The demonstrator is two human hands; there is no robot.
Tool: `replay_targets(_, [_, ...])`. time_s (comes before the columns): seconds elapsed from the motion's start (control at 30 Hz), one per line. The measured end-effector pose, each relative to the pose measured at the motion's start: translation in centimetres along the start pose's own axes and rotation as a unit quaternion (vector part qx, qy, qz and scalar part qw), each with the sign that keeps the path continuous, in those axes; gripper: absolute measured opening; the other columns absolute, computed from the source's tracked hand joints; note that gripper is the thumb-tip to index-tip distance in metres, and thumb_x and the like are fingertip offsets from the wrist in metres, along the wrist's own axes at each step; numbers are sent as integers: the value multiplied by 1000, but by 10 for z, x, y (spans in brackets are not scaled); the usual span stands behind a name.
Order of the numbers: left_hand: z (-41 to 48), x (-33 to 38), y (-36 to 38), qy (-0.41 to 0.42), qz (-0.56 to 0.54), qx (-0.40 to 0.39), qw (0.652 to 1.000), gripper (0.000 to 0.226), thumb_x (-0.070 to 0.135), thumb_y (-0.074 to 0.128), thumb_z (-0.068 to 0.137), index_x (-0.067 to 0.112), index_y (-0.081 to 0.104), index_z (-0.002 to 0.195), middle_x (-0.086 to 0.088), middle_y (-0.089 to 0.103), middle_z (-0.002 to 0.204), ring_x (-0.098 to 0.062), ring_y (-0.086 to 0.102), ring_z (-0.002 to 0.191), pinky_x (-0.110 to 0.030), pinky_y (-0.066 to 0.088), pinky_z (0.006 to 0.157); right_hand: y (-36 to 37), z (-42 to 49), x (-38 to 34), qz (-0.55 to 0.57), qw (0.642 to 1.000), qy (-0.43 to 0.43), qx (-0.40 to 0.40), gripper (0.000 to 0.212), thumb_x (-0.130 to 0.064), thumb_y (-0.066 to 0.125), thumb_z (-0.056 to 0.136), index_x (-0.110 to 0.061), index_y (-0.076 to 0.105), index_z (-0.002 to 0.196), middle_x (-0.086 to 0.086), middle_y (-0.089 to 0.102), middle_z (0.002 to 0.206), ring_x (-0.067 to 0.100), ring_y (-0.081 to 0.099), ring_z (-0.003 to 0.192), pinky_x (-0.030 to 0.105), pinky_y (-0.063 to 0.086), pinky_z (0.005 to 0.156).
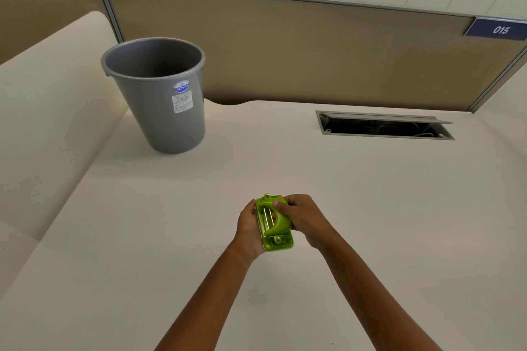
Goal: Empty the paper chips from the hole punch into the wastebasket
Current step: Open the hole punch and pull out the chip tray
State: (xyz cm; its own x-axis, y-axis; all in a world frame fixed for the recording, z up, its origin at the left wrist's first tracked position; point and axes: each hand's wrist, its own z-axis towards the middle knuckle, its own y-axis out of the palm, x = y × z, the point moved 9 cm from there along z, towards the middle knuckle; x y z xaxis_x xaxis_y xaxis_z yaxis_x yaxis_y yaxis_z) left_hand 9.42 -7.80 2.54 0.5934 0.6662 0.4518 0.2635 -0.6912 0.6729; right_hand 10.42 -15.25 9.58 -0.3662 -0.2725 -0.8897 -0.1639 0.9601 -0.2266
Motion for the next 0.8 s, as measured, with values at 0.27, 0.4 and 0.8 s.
replay_targets(0.27, [0, 3, 2, 6, -18, -6, 1000, 56, 53, 26, 94, 10, 62, 93, -13, 69, 80, -26, 66, 71, -35, 54, 66, -3, -3, -5, 4, 1000, -14, 24, 18, -16, 58, 87, 1, 62, 81, 17, 56, 81, 26, 53, 77, 40, 49, 77])
replay_targets(0.4, [1, 8, 3, 13, -36, -26, 999, 62, 60, 25, 91, 10, 63, 93, -13, 73, 74, -28, 69, 70, -39, 54, 70, -6, -3, -7, -1, 999, -34, 39, 34, -20, 57, 88, 13, 64, 88, 16, 59, 79, 25, 58, 75, 47, 54, 83])
replay_targets(0.8, [4, 37, -1, 87, -182, -32, 979, 64, 54, 18, 95, 7, 61, 96, -12, 75, 71, -25, 62, 87, -38, 37, 100, 10, -15, 25, 276, 958, 75, -23, 23, -7, 48, 94, -2, 65, 79, 11, 68, 79, 18, 67, 70, 19, 60, 61])
